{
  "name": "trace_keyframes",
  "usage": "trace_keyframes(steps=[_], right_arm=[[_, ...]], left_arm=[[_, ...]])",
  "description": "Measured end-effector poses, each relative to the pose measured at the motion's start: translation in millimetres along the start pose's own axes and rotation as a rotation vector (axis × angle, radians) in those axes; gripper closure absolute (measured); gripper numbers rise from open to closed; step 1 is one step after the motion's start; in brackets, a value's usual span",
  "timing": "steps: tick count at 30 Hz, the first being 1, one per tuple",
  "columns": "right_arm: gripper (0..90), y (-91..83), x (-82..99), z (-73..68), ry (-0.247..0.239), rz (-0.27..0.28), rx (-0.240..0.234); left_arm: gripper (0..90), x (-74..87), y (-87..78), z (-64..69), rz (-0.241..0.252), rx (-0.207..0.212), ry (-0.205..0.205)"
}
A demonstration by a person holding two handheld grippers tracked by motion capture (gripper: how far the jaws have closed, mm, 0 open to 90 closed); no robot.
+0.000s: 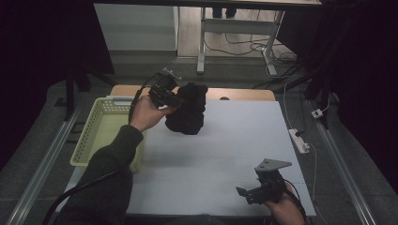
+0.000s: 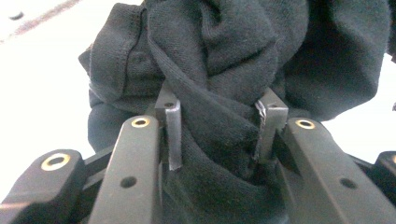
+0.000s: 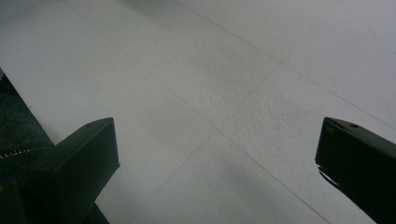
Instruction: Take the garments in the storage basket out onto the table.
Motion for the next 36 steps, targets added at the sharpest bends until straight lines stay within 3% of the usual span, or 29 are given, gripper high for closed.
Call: trace_keyframes(steps=[17, 36], right_arm=[[0.0, 0.0, 0.1, -0.5, -0.007, 0.001, -0.005], [0.0, 0.0, 0.3, -1.0, -0.014, 0.0, -0.006]], left_arm=[[62.2, -2.4, 62.5, 8.4, -0.023, 0.018, 0.017], [61.3, 21.9, 118.7, -2.3, -0.056, 0.023, -0.013]])
Point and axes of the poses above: each handheld gripper's, and its own axes: y roughly forward along the jaws, x roughly out of its underside, z roughly to its right, the point moved 6 cm from there along y, roughly forward along the jaws, and after that the axes turned 7 degrees about x, right-handed, at the moved point
